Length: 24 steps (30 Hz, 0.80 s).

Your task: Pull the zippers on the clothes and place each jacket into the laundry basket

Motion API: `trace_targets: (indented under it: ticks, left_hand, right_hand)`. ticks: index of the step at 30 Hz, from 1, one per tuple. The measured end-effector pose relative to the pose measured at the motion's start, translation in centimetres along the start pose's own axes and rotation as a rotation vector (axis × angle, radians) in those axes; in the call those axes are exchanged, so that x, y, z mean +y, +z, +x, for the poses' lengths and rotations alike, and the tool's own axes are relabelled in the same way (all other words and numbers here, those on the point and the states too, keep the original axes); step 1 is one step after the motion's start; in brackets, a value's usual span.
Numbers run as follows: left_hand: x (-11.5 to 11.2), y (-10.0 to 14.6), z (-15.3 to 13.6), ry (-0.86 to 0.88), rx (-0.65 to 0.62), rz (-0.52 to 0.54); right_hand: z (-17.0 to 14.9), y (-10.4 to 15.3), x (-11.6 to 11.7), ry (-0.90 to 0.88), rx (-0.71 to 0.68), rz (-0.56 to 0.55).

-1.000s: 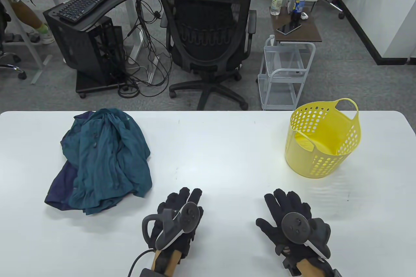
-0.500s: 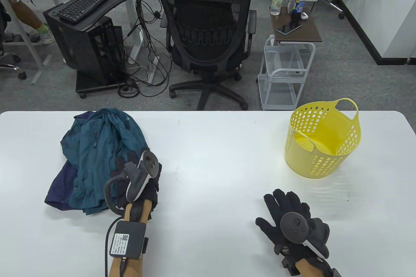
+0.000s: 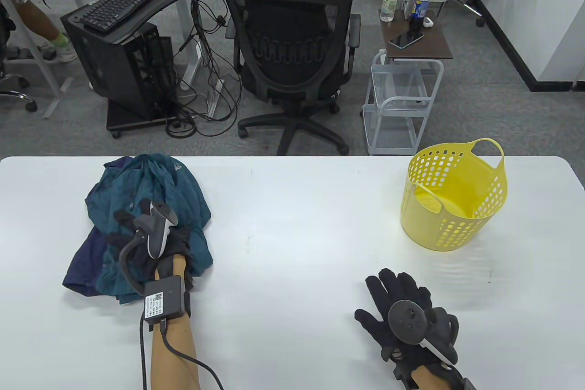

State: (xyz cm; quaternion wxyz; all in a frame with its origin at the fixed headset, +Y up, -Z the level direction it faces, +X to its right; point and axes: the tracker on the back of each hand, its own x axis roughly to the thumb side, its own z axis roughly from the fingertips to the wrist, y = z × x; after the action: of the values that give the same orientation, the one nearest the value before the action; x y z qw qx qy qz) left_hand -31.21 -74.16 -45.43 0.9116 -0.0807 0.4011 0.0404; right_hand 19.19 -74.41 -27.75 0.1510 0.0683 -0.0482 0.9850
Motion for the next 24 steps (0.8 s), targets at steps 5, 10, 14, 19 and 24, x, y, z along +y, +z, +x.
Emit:
trace_targets:
  ticks: [5,10,14,19,24]
  left_hand:
    - [0.4,-0.7,-0.9,-0.1,0.064,0.188]
    - [1.4,-0.8,-1.8,-0.064,0.037,0.261]
    - [2.6,-0.3,-2.8,0.031,-0.004,0.308]
    - [6.2,1.3,-4.5,0.161,-0.078,0.357]
    - [10.5,4.3,-5.9,0.334,-0.175,0.408]
  right_hand:
    - [0.4,0.1,0.4,0.012,-0.005,0.019]
    - [0.4,0.2,0.2,0.001,-0.003,0.015]
    - [0.3,0.2,0.1,-0.004,-0.003,0.01]
    - [0.4,0.1,0.1,-0.004,-0.004,0.014]
    - [0.3,0.2,0.0,-0.01,-0.004,0.007]
